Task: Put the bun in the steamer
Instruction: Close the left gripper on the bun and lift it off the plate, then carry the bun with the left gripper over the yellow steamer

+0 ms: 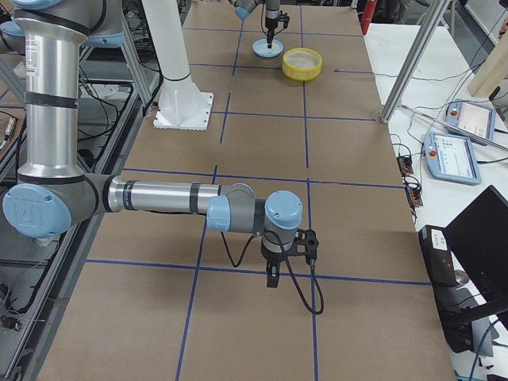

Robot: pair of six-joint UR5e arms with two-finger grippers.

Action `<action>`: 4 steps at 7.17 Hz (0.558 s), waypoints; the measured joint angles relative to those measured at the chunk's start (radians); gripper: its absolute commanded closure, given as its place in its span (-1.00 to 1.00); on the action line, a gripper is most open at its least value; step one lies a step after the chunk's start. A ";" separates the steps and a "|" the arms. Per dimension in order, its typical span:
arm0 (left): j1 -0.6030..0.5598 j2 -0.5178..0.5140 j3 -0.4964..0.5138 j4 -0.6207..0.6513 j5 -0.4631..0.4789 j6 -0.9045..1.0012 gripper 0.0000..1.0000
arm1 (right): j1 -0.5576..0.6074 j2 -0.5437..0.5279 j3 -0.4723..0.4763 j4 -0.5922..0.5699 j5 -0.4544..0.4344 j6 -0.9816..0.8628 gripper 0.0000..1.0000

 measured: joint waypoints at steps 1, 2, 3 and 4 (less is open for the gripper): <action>-0.037 0.013 -0.066 0.083 -0.002 0.060 0.44 | 0.000 0.000 0.000 0.000 0.000 0.000 -1.00; -0.098 0.009 -0.138 0.214 -0.002 0.143 0.44 | 0.000 0.000 0.000 0.000 0.000 0.000 -1.00; -0.170 -0.026 -0.195 0.362 -0.001 0.222 0.44 | 0.001 0.000 0.000 0.000 0.000 0.000 -1.00; -0.228 -0.118 -0.224 0.520 -0.001 0.274 0.44 | 0.000 0.000 0.000 0.000 0.000 0.000 -1.00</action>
